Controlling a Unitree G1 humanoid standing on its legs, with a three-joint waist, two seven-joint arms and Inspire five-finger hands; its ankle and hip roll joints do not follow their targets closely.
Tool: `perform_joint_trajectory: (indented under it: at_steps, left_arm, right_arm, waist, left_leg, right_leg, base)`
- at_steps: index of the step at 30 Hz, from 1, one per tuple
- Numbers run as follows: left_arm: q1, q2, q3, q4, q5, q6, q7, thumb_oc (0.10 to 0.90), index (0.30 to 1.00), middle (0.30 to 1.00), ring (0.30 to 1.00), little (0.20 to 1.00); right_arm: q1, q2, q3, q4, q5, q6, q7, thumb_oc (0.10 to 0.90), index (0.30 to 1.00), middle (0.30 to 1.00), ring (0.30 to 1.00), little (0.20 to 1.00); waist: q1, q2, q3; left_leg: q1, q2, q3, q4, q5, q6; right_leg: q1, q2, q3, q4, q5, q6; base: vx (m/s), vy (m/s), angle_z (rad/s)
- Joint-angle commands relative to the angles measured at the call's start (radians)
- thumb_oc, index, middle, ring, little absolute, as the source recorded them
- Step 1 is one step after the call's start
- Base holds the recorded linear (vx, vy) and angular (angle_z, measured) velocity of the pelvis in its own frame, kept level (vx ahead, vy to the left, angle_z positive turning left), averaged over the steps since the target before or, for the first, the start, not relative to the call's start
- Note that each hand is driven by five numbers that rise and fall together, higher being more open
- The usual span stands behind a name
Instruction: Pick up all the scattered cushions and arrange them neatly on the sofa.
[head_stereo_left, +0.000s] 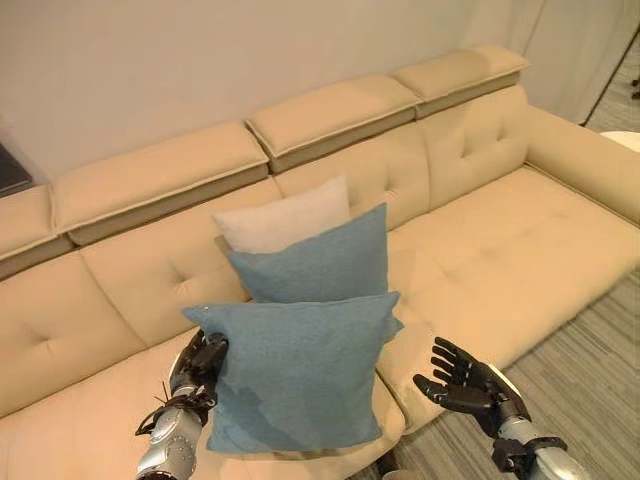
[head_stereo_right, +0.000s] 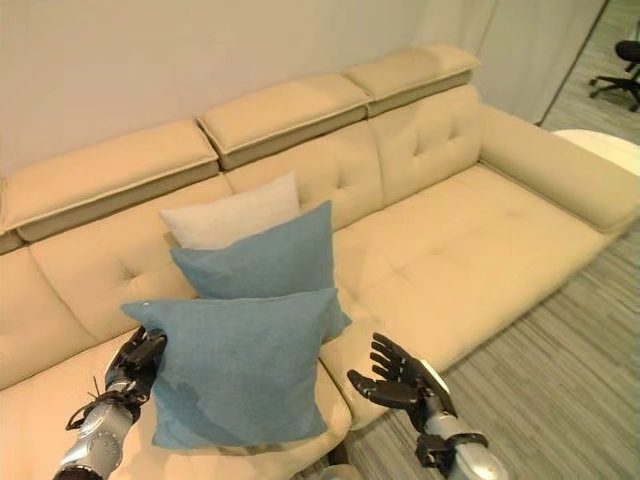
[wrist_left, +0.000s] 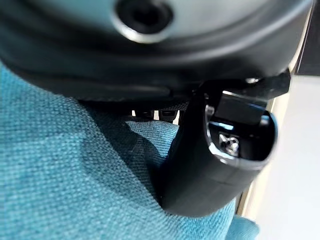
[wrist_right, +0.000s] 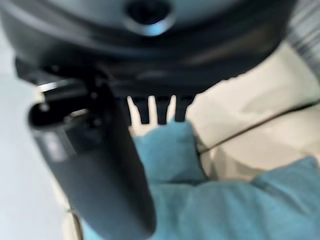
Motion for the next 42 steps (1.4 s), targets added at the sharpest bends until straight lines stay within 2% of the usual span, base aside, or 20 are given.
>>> perform_joint_trajectory:
  at_steps: [1,4,7,9,20,21,22,23,26,30,32,33,34,36,37,38,39,40,41,42]
  left_arm:
    - [-0.098,-0.025,-0.068,0.064,0.015,0.005,-0.088,0.800,0.900,0.900,0.900,0.900]
    - [-0.135,-0.050,-0.088,0.121,0.041,0.003,-0.064,0.800,0.900,0.900,0.900,0.900]
    - [-0.147,-0.063,-0.106,0.145,0.060,0.007,-0.058,0.800,0.900,0.900,0.900,0.900]
    - [-0.171,-0.082,-0.143,0.193,0.095,0.015,-0.056,0.800,0.900,0.900,0.900,0.900]
    - [-0.327,-0.154,-0.308,0.227,0.133,0.012,-0.028,0.800,0.900,0.900,0.900,0.900]
    - [-0.343,-0.161,-0.315,0.235,0.134,0.011,-0.025,0.762,0.844,0.844,0.844,0.844]
    - [-0.350,-0.168,-0.328,0.234,0.141,0.012,-0.027,0.624,0.636,0.636,0.636,0.636]
    - [-0.344,-0.172,-0.338,0.226,0.142,0.013,-0.034,0.400,0.300,0.300,0.300,0.300]
    - [-0.330,-0.191,-0.356,0.196,0.135,0.017,-0.061,0.400,0.300,0.300,0.300,0.300]
    - [-0.290,-0.185,-0.360,0.098,0.096,0.003,-0.077,0.400,0.300,0.300,0.300,0.300]
    - [-0.274,-0.165,-0.366,0.028,0.088,-0.008,-0.071,0.400,0.300,0.300,0.300,0.300]
    - [-0.251,-0.130,-0.351,-0.068,0.079,-0.029,-0.064,0.400,0.300,0.300,0.300,0.300]
    - [-0.244,-0.122,-0.359,-0.104,0.075,-0.029,-0.062,0.400,0.300,0.300,0.300,0.300]
    - [-0.217,-0.102,-0.349,-0.150,0.072,-0.026,-0.077,0.400,0.300,0.300,0.300,0.300]
    - [-0.217,-0.102,-0.349,-0.150,0.072,-0.026,-0.077,0.400,0.300,0.300,0.300,0.300]
    - [-0.175,-0.089,-0.350,-0.190,0.072,-0.026,-0.072,0.400,0.300,0.300,0.300,0.300]
    - [-0.174,-0.089,-0.351,-0.192,0.072,-0.026,-0.071,0.400,0.300,0.300,0.300,0.300]
    - [-0.174,-0.102,-0.361,-0.202,0.067,-0.020,-0.069,0.400,0.300,0.300,0.300,0.300]
    - [-0.190,-0.110,-0.387,-0.221,0.087,-0.027,-0.066,0.400,0.300,0.300,0.300,0.300]
    - [-0.194,-0.113,-0.391,-0.230,0.093,-0.027,-0.059,0.400,0.300,0.300,0.300,0.300]
  right_arm:
    - [-0.102,0.008,-0.016,-0.046,-0.001,-0.082,0.035,0.800,0.900,0.900,0.900,0.900]
    - [-0.232,0.088,0.019,0.074,-0.020,-0.097,-0.036,0.800,0.900,0.900,0.900,0.900]
    - [-0.296,0.131,0.057,0.139,0.006,-0.105,-0.045,0.800,0.900,0.900,0.900,0.900]
    - [-0.384,0.188,0.146,0.236,0.048,-0.094,-0.047,0.800,0.900,0.900,0.900,0.900]
    - [-0.736,0.272,0.468,0.505,-0.031,-0.025,-0.025,0.800,0.900,0.900,0.900,0.900]
    - [-0.752,0.280,0.488,0.516,-0.033,-0.019,-0.021,0.800,0.900,0.900,0.900,0.900]
    - [-0.763,0.291,0.517,0.521,-0.041,-0.012,-0.003,0.800,0.900,0.900,0.900,0.900]
    - [-0.755,0.291,0.525,0.507,-0.047,-0.012,0.012,0.400,0.300,0.300,0.300,0.300]
    - [-0.710,0.299,0.528,0.528,-0.056,-0.021,0.029,0.400,0.300,0.300,0.300,0.300]
    - [-0.629,0.300,0.439,0.480,-0.004,-0.037,0.016,0.400,0.300,0.300,0.300,0.300]
    - [-0.598,0.284,0.378,0.412,0.016,-0.061,-0.012,0.400,0.300,0.300,0.300,0.300]
    - [-0.593,0.262,0.333,0.345,0.003,-0.083,-0.045,0.400,0.300,0.300,0.300,0.300]
    - [-0.583,0.255,0.308,0.321,0.001,-0.087,-0.057,0.400,0.300,0.300,0.300,0.300]
    - [-0.555,0.230,0.270,0.265,-0.020,-0.083,-0.069,0.400,0.300,0.300,0.300,0.300]
    - [-0.555,0.230,0.270,0.265,-0.020,-0.083,-0.069,0.400,0.300,0.300,0.300,0.300]
    - [-0.509,0.229,0.234,0.206,-0.023,-0.082,-0.070,0.400,0.300,0.300,0.300,0.300]
    - [-0.506,0.229,0.234,0.204,-0.023,-0.081,-0.071,0.400,0.300,0.300,0.300,0.300]
    - [-0.474,0.235,0.205,0.182,-0.010,-0.081,-0.073,0.400,0.300,0.300,0.300,0.300]
    - [-0.456,0.250,0.167,0.165,-0.005,-0.089,-0.091,0.400,0.300,0.300,0.300,0.300]
    - [-0.464,0.264,0.159,0.162,0.005,-0.098,-0.103,0.400,0.300,0.300,0.300,0.300]
  waist:
    - [-0.025,-0.039,-0.044]
    - [-0.014,-0.027,-0.045]
    - [-0.002,-0.022,-0.045]
    - [0.023,-0.017,-0.048]
    - [0.090,-0.004,-0.015]
    - [0.093,-0.005,-0.012]
    - [0.095,-0.007,-0.010]
    - [0.096,-0.010,-0.010]
    - [0.096,-0.019,-0.011]
    - [0.089,-0.027,-0.009]
    - [0.091,-0.037,0.013]
    - [0.102,-0.044,0.045]
    - [0.101,-0.047,0.046]
    - [0.088,-0.048,0.041]
    - [0.088,-0.048,0.041]
    - [0.077,-0.046,0.017]
    - [0.078,-0.046,0.017]
    - [0.068,-0.051,0.003]
    - [0.054,-0.069,-0.004]
    - [0.056,-0.071,0.000]
  left_leg:
    - [-0.030,0.042,-0.019,0.023,0.003,-0.022]
    - [-0.028,0.034,-0.018,0.022,0.000,-0.017]
    - [-0.029,0.030,-0.021,0.022,-0.001,-0.015]
    - [-0.032,0.024,-0.029,0.018,-0.003,-0.013]
    - [-0.083,0.017,-0.085,0.010,0.020,-0.018]
    - [-0.084,0.018,-0.089,0.010,0.022,-0.018]
    - [-0.082,0.020,-0.093,0.008,0.023,-0.018]
    - [-0.079,0.021,-0.094,0.007,0.022,-0.018]
    - [-0.063,0.024,-0.099,0.005,0.018,-0.018]
    - [-0.052,0.017,-0.109,0.021,0.002,-0.012]
    - [-0.106,0.011,-0.149,0.126,-0.021,-0.007]
    - [-0.148,-0.004,-0.253,0.240,-0.054,-0.031]
    - [-0.150,-0.001,-0.288,0.270,-0.059,-0.049]
    - [-0.106,0.065,-0.286,0.294,-0.050,-0.070]
    - [-0.105,0.065,-0.285,0.294,-0.050,-0.070]
    - [-0.051,0.086,-0.355,0.263,-0.045,-0.080]
    - [-0.048,0.087,-0.354,0.262,-0.046,-0.080]
    - [-0.036,0.072,-0.384,0.238,-0.094,-0.079]
    - [-0.038,0.043,-0.366,0.244,-0.193,-0.068]
    - [-0.045,0.021,-0.350,0.261,-0.202,-0.061]
  right_leg:
    - [0.034,-0.088,0.023,0.076,-0.139,0.088]
    - [0.041,-0.092,0.023,0.063,-0.133,0.086]
    - [0.045,-0.096,0.018,0.055,-0.132,0.084]
    - [0.055,-0.101,0.009,0.043,-0.130,0.082]
    - [0.059,-0.109,-0.040,0.026,-0.129,0.077]
    - [0.062,-0.107,-0.044,0.026,-0.132,0.075]
    - [0.070,-0.105,-0.048,0.026,-0.135,0.073]
    - [0.076,-0.104,-0.050,0.026,-0.137,0.072]
    - [0.104,-0.102,-0.067,0.027,-0.144,0.070]
    - [0.116,-0.105,-0.065,0.045,-0.154,0.074]
    - [0.090,-0.114,-0.045,0.091,-0.157,0.074]
    - [0.052,-0.121,-0.006,0.130,-0.156,0.073]
    - [0.029,-0.133,0.004,0.145,-0.151,0.074]
    - [-0.002,-0.170,0.015,0.173,-0.141,0.087]
    - [-0.001,-0.170,0.015,0.173,-0.141,0.087]
    - [-0.040,-0.191,0.041,0.199,-0.126,0.112]
    - [-0.038,-0.190,0.041,0.200,-0.128,0.112]
    - [-0.039,-0.223,0.040,0.195,-0.110,0.135]
    - [-0.051,-0.286,0.034,0.190,0.015,0.151]
    - [-0.071,-0.319,0.012,0.195,0.070,0.151]
  base:
    - [0.03,-0.011,-0.02]
    - [0.04,-0.010,-0.04]
    - [0.04,-0.013,-0.06]
    - [0.04,-0.017,0.03]
    - [-0.03,-0.012,0.11]
    - [-0.02,-0.028,0.20]
    - [0.01,-0.034,0.12]
    - [0.03,-0.035,0.05]
    - [0.04,-0.031,0.14]
    - [0.00,0.001,0.02]
    - [-0.19,0.076,0.00]
    - [-0.29,0.221,0.03]
    - [-0.30,0.349,-0.07]
    - [-0.17,0.354,-0.27]
    - [-0.14,0.486,-0.42]
    - [-0.08,0.323,-0.33]
    - [-0.12,0.501,-0.38]
    - [-0.14,0.383,-0.29]
    - [-0.22,0.534,-0.27]
    - [-0.18,0.357,-0.08]
